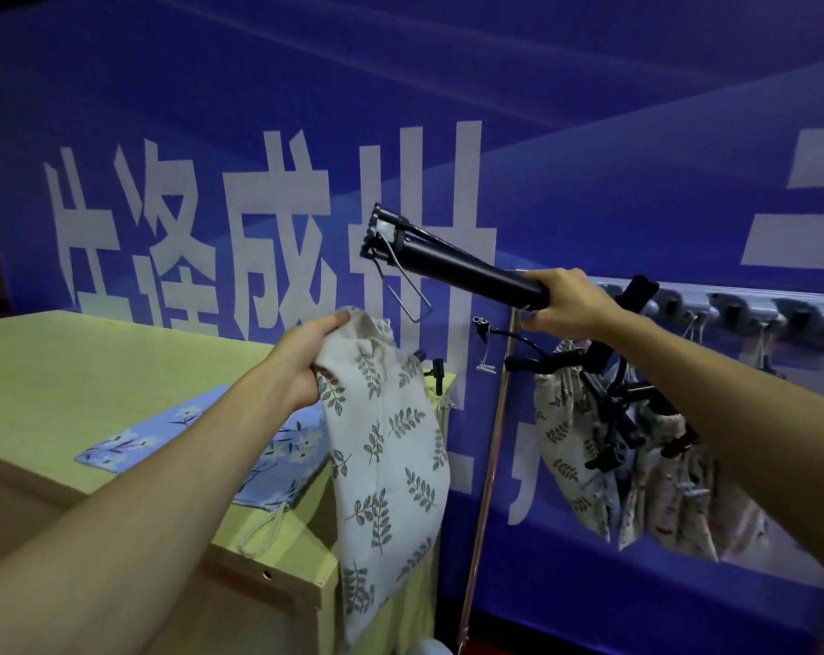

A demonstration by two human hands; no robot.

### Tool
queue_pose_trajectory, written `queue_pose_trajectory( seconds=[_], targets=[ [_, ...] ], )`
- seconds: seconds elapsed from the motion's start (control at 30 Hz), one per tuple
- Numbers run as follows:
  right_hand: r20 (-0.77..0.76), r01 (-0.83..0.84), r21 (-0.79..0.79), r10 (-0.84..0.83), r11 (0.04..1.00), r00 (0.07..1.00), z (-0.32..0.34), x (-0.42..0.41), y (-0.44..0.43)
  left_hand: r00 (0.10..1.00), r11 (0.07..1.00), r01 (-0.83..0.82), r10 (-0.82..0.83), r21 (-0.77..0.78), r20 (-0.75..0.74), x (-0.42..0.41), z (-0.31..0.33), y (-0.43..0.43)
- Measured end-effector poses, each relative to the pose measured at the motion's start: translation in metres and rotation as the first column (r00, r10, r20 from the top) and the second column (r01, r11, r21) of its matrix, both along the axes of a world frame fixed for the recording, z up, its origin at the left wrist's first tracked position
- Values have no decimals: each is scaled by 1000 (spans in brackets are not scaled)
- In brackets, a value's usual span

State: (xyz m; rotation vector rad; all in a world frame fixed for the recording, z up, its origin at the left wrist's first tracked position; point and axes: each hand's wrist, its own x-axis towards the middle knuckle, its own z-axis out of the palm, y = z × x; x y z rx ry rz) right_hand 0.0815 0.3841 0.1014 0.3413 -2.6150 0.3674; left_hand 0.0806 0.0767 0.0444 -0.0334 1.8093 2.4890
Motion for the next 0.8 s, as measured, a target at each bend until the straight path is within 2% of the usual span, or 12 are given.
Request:
queue_pose_trajectory(
  seconds=[0.1, 0.17, 0.3, 0.4, 0.47, 0.53, 0.6, 0.67, 0.7, 0.73, 0.8],
  targets=[
    [18, 5, 105, -7, 994, 1000, 1, 5, 4, 999, 999, -38, 39, 25, -29, -2, 5, -4],
    [17, 22, 159, -25, 987, 1000, 1, 5, 5, 990, 993, -115, 114, -9, -81, -1, 10, 0],
    [39, 50, 266, -63, 963, 997, 5, 6, 3, 981, 987, -135, 121, -83, -154, 4, 20, 10],
    [66, 52, 313, -77, 948, 995, 10, 11, -1, 930, 939, -290, 231, -186, -286, 11, 27, 16],
    [65, 62, 335, -88, 940, 994, 12, 14, -4, 835, 804, -475, 285, -358, -470, 12, 28, 14],
    [28, 94, 378, -113, 921, 993, 15, 17, -6, 707, 624, -643, 261, -444, -657, 12, 30, 8],
    [-27, 132, 451, -134, 883, 991, 20, 22, -10, 608, 500, -725, 142, -474, -781, 12, 34, 1],
    [-101, 170, 538, -136, 826, 985, 25, 27, -13, 562, 397, -757, -10, -519, -827, 10, 38, -4],
    [-146, 190, 581, -128, 791, 981, 29, 29, -15, 581, 348, -750, -60, -563, -812, 8, 39, -5],
    [-187, 208, 614, -115, 762, 976, 33, 31, -16, 639, 277, -717, -104, -640, -762, 5, 39, -6],
    [-235, 228, 644, -95, 730, 967, 38, 35, -18, 775, 83, -605, -166, -792, -610, 1, 35, -4]
  ],
)
